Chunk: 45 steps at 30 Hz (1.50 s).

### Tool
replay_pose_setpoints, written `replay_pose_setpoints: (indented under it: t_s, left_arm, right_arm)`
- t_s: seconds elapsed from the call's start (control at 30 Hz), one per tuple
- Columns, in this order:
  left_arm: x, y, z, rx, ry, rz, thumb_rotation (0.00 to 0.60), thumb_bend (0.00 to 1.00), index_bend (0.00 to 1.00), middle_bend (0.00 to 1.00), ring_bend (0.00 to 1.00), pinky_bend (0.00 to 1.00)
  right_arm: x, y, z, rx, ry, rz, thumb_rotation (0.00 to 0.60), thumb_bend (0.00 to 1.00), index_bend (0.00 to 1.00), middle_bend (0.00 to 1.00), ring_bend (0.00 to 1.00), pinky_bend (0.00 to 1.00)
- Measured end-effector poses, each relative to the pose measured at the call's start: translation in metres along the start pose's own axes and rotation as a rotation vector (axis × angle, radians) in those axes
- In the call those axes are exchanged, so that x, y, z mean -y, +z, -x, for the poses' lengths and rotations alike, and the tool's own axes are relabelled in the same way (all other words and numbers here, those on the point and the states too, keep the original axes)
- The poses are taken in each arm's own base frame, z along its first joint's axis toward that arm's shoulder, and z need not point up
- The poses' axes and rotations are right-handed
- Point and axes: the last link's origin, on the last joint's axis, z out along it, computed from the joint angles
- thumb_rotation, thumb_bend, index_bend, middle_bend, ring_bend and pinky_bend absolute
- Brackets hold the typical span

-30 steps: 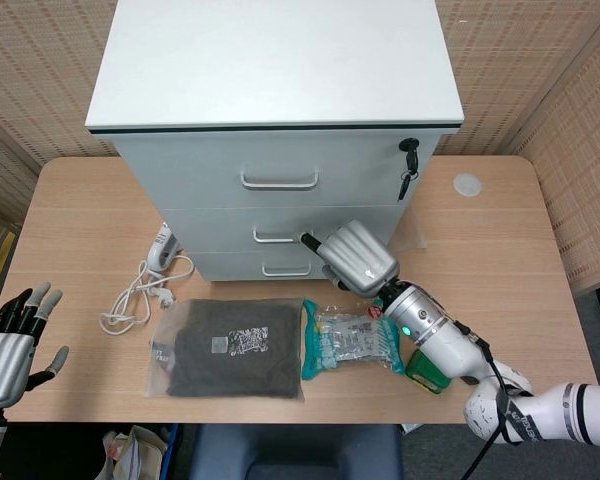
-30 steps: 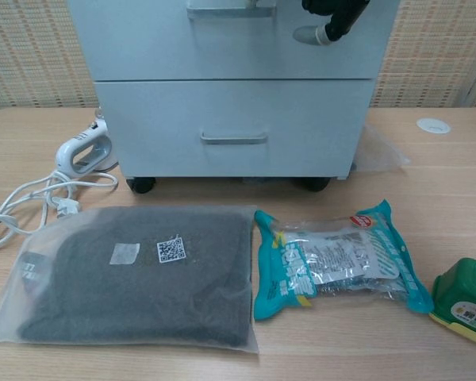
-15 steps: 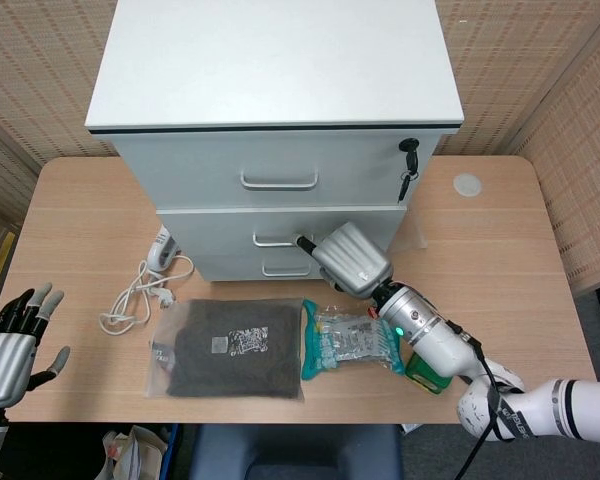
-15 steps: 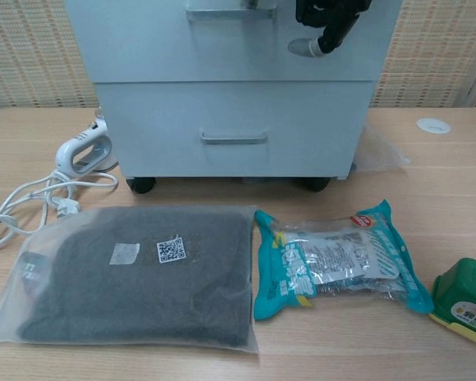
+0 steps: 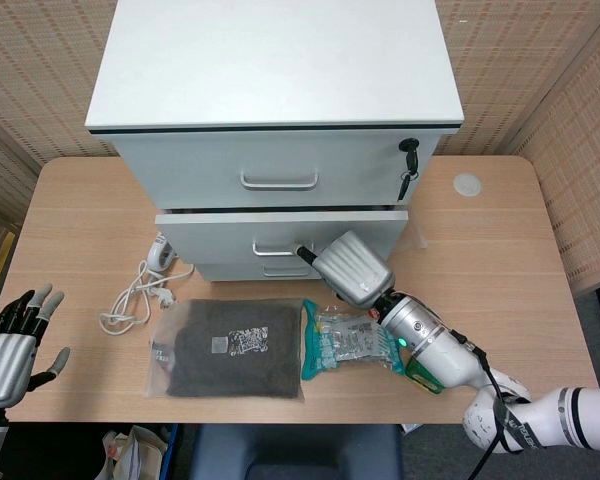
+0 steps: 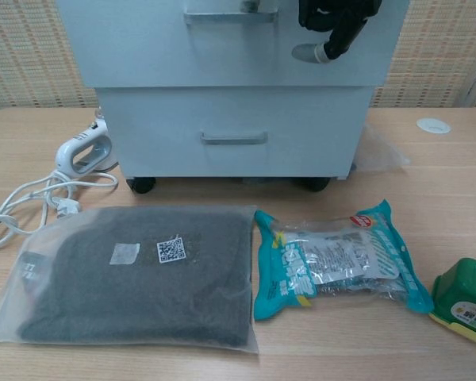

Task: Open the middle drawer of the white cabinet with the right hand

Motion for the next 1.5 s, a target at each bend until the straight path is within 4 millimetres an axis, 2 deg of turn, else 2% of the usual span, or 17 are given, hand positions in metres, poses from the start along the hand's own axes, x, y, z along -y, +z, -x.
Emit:
replay_pose_setpoints:
  t_s: [0.77, 1.5]
  left_arm:
    - [-0.001, 0.002, 0.001, 0.008, 0.004, 0.003, 0.600, 0.32, 0.08, 0.01, 0.02, 0.11]
    - [-0.004, 0.007, 0.003, 0.016, 0.000, 0.031, 0.600, 0.32, 0.08, 0.01, 0.02, 0.11]
  right_arm:
    - [0.015, -0.022, -0.001, -0.005, -0.050, -0.023, 0.600, 0.37, 0.20, 0.91, 0.91, 0.80]
    - [0.034, -0.053, -0.006, -0.014, -0.069, -0.008, 0.600, 0.37, 0.20, 0.91, 0.91, 0.80]
